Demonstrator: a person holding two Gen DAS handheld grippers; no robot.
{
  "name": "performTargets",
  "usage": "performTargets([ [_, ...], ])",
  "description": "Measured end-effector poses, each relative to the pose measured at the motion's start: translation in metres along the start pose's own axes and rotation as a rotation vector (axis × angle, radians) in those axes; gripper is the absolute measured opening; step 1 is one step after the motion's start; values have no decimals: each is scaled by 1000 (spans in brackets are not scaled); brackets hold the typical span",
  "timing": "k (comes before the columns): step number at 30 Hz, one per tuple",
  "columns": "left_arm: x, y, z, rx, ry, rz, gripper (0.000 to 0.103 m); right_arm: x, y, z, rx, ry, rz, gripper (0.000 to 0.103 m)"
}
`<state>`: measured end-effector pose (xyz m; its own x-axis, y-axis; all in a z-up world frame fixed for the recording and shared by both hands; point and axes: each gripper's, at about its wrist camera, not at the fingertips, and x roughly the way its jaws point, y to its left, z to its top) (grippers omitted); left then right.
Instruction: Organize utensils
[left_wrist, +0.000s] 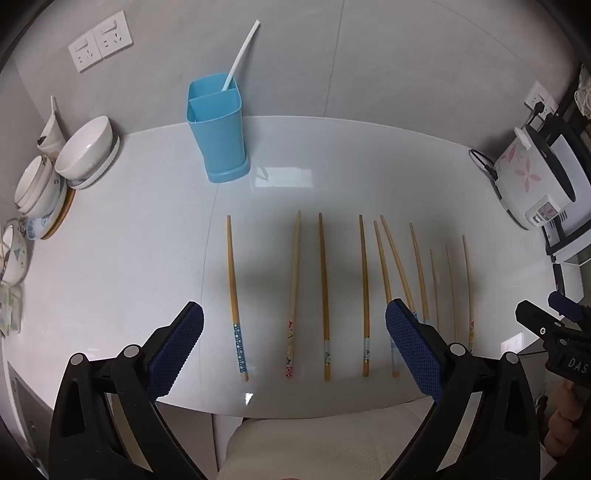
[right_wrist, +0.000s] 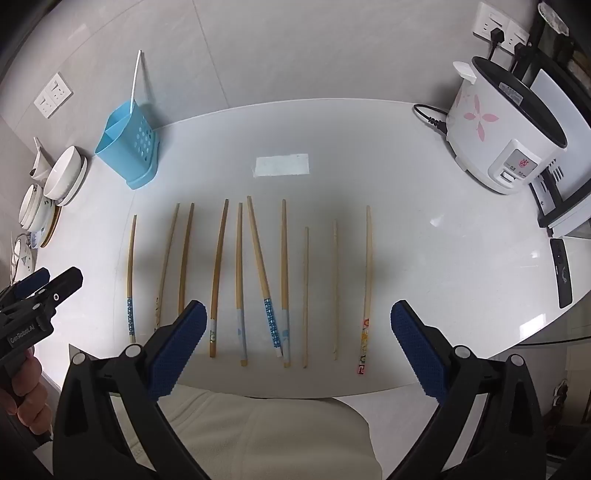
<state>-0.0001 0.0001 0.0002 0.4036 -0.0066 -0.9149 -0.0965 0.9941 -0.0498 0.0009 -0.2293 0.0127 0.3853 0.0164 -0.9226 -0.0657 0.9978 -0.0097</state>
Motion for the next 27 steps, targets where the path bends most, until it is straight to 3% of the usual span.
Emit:
performTargets([
  [27,2,-1,1,-2,3,9,97,0,-3,3,-4,-6,-1,96],
])
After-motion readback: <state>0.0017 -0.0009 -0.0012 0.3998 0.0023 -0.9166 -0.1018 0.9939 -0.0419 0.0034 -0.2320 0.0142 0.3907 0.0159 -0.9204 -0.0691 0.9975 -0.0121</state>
